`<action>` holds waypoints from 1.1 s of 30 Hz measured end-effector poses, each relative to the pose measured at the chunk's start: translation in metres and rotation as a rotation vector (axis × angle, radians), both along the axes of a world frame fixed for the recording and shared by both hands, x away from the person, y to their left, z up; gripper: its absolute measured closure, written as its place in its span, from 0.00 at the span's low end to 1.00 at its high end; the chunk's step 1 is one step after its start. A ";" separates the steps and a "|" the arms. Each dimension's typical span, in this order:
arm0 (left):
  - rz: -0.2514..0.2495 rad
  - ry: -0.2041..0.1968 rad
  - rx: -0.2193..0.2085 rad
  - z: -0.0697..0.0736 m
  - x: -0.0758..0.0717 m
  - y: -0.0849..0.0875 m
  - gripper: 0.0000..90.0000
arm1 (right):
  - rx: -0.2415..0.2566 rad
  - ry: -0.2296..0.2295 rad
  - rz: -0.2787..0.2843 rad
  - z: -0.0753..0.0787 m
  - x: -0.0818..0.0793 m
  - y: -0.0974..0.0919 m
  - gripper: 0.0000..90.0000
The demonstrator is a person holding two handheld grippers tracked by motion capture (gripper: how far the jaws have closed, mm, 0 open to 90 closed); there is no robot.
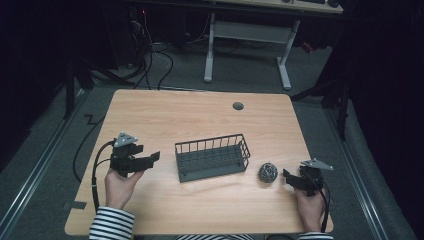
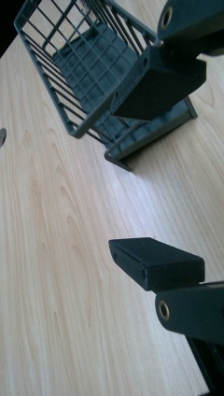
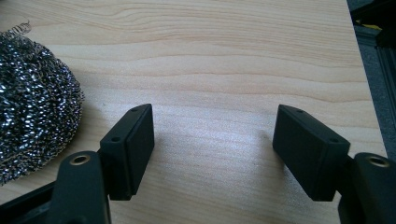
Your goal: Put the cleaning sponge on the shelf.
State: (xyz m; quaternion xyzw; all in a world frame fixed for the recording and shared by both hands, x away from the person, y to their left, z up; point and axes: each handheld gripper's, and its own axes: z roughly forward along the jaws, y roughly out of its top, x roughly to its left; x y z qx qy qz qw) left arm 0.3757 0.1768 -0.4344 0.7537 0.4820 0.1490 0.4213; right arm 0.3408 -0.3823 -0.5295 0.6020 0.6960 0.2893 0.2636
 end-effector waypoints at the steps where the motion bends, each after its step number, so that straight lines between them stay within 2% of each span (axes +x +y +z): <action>1: 0.007 -0.001 0.003 -0.001 -0.001 0.002 0.34 | 0.000 0.000 0.000 0.000 0.000 0.000 0.33; 8: 0.041 0.003 -0.001 -0.008 -0.007 0.013 0.34 | 0.000 0.000 -0.001 0.000 0.000 0.000 0.33; 14: 0.071 0.010 0.033 -0.020 -0.015 0.019 0.34 | 0.000 0.000 -0.001 0.000 0.000 0.000 0.33; 18: 0.080 0.018 0.038 -0.025 -0.018 0.022 0.34 | 0.000 0.000 0.000 0.000 0.000 0.000 0.33; 26: 0.097 0.043 0.014 -0.038 -0.022 0.028 0.34 | 0.000 0.000 -0.001 0.000 0.000 0.000 0.33; 33: 0.094 0.061 0.010 -0.048 -0.025 0.028 0.34 | 0.000 0.000 -0.001 0.000 0.000 0.000 0.33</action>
